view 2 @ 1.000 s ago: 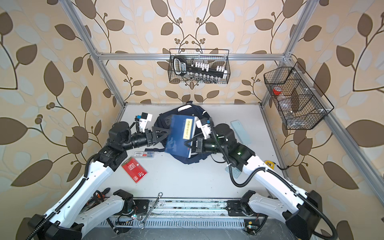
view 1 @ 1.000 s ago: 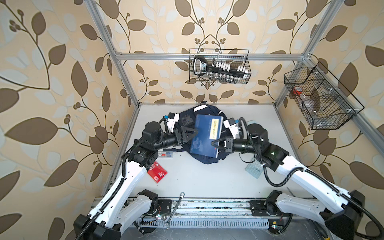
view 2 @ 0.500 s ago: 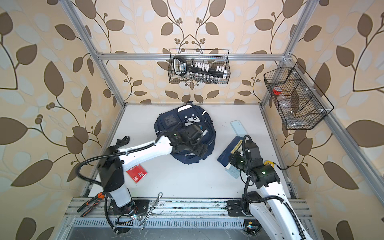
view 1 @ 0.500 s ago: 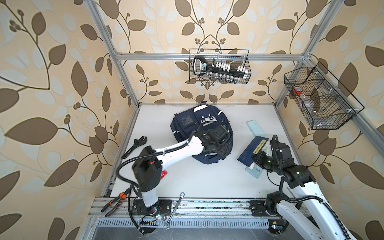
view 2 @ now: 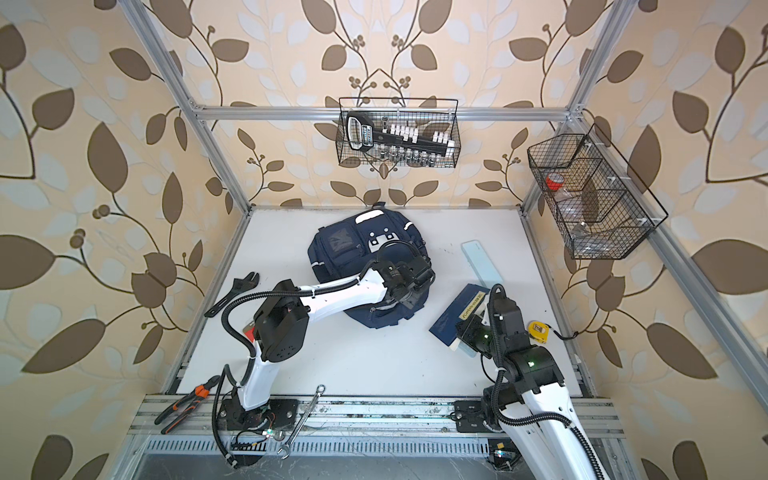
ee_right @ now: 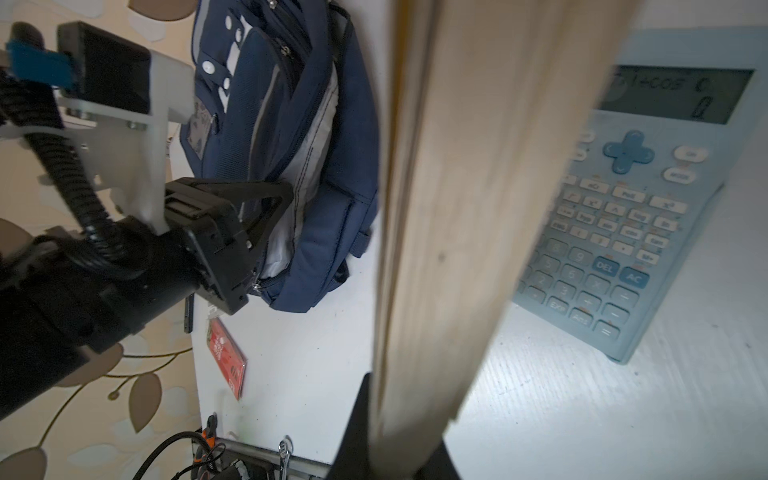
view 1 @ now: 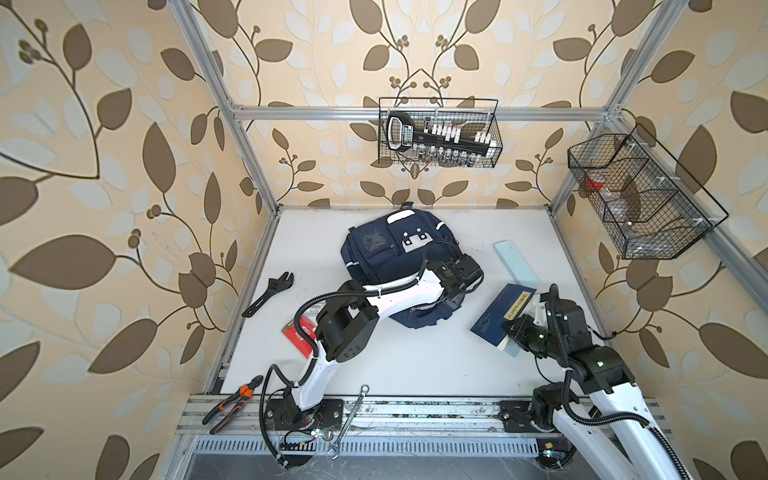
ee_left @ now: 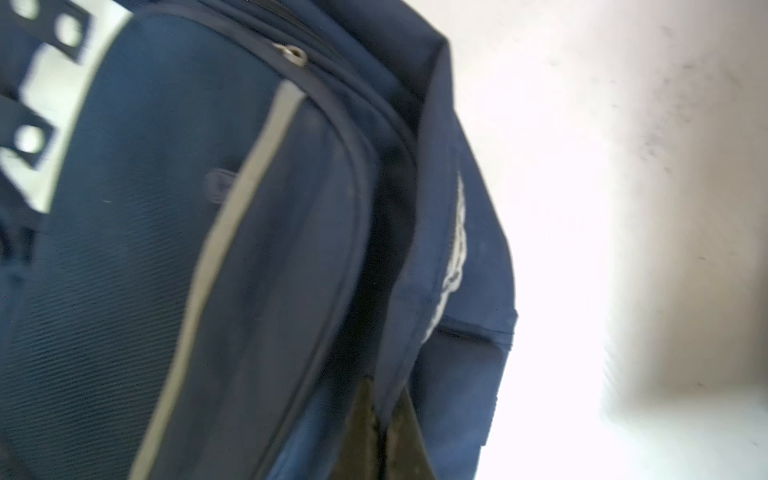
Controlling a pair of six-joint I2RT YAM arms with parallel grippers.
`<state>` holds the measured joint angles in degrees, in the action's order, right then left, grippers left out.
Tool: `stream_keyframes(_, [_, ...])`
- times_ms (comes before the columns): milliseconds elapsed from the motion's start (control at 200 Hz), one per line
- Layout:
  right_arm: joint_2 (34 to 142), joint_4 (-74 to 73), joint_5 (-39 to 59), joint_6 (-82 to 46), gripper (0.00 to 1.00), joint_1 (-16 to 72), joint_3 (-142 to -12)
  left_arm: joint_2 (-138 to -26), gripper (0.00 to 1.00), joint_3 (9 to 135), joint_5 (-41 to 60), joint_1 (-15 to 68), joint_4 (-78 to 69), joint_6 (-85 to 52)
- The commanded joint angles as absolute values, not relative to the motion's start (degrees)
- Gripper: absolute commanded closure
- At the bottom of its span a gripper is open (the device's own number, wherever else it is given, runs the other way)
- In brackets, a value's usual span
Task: Pack the student bag
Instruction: 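Insert the blue book into the backpack with the right gripper while the left holds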
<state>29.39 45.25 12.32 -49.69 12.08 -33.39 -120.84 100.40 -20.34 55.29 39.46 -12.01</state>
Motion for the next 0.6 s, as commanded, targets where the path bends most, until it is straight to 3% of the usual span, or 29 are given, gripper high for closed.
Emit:
stream_keyframes(0, [26.96,40.17,16.87,-51.07,1.00,11.80,-32.28,-120.40,1.00,102.70,-29.35,55.06,40.26,-11.59])
stream_keyframes(275, [29.36,16.38,36.52,-59.87,1.00,11.86,-25.34,-99.80,1.00,88.43,-36.42,55.11,26.37,-8.29])
stream_keyframes(470, [36.65,0.08,42.03,-65.52,1.00,12.10,-22.44,-91.47,1.00,85.26,-27.29,55.11,25.44,-9.15])
stream_keyframes(595, [43.00,-8.05,40.14,-69.39,1.00,14.66,-21.35,-88.57,1.00,84.48,-22.66,55.04,24.33,-11.38])
